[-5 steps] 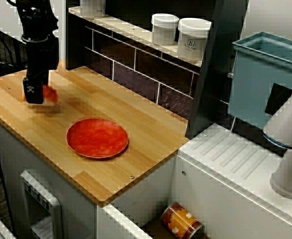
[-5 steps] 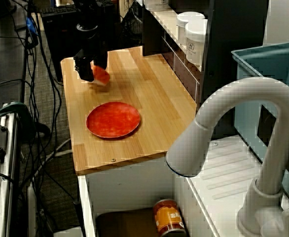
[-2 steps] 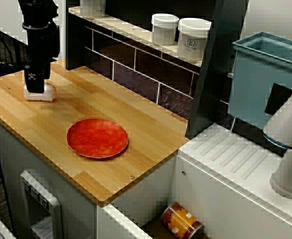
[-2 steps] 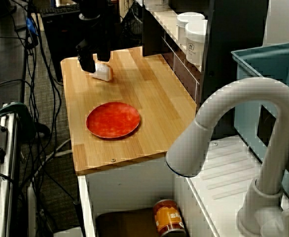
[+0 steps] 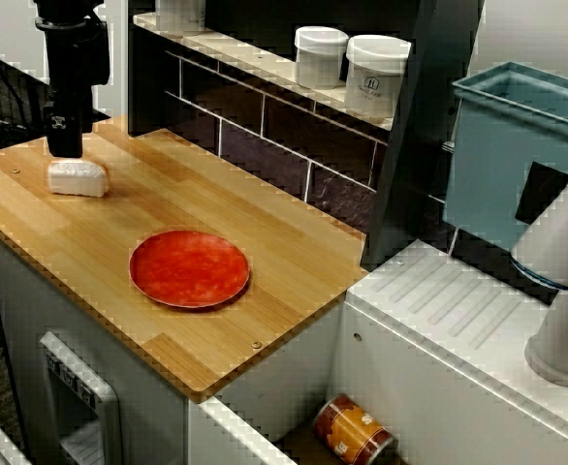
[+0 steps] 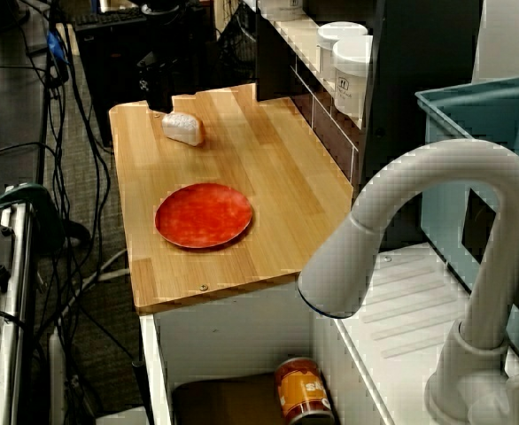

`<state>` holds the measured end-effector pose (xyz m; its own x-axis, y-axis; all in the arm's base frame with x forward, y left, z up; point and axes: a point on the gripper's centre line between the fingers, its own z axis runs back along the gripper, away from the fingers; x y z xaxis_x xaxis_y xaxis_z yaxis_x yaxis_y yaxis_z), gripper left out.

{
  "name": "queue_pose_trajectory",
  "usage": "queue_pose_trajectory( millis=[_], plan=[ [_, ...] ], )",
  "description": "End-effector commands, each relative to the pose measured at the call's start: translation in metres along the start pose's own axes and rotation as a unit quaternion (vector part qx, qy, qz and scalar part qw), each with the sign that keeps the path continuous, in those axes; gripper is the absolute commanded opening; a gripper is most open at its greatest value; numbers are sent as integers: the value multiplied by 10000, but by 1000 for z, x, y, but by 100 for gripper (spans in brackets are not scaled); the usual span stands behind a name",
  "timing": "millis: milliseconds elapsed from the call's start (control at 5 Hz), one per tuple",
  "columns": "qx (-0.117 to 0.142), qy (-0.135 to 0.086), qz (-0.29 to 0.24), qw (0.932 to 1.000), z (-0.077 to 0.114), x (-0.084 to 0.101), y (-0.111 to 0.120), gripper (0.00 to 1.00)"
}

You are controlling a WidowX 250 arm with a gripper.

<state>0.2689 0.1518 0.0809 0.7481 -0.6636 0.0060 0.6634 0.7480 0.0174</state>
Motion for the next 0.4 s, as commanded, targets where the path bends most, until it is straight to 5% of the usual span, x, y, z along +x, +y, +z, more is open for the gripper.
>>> queue_pose_trajectory(
  millis=[0,200],
  plan=[
    [383,-1,30,9993,4,-1,9,100],
    [509,27,41,9987,-3,3,8,100]
  ],
)
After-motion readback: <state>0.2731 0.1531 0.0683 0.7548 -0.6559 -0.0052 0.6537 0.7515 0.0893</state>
